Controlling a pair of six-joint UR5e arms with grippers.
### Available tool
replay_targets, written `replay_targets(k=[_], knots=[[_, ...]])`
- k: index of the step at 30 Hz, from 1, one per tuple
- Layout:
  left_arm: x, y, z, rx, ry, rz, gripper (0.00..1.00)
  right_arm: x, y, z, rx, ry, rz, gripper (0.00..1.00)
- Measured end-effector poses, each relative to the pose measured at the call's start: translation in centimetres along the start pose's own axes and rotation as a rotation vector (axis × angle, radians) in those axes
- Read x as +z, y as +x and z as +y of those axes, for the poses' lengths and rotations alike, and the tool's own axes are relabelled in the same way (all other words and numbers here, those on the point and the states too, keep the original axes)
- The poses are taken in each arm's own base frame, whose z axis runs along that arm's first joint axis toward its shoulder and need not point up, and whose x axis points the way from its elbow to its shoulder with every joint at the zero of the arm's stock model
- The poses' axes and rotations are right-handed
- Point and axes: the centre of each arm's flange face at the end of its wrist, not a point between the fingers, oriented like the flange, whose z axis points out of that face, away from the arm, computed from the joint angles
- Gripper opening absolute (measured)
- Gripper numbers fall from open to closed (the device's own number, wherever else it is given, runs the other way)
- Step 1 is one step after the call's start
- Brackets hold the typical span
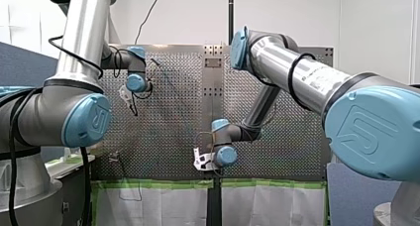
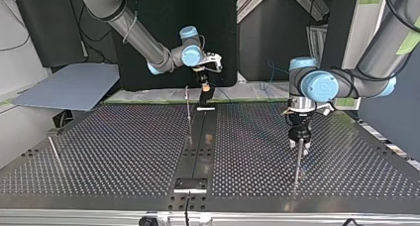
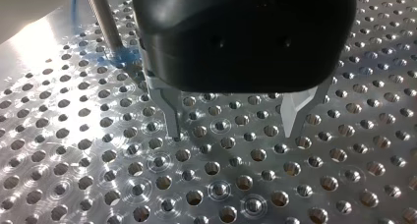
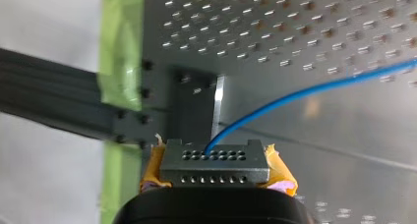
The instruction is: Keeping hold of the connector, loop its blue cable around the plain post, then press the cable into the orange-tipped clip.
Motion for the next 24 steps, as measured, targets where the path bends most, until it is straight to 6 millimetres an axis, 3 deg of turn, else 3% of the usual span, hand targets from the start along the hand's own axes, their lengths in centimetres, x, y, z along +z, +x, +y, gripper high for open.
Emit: replay_targets(k=[12,19,24], knots=[[0.0,0.0,0.0,-0.004,-0.001,0.0,1.0,0.3,-7.8,0.9,-0.005,-0.07,-0.085,0.0],[0.0,0.0,0.0,-0.004,-0.002,-0.001,1.0,-1.0,-14.1,2.3,-0.005,-0.126,-0.148,0.0],[0.0,-0.1,0.1,-0.003,-0.005,-0.003,1.0,-1.9,-15.1,3.3,0.009,-0.155,-0.144,0.0]])
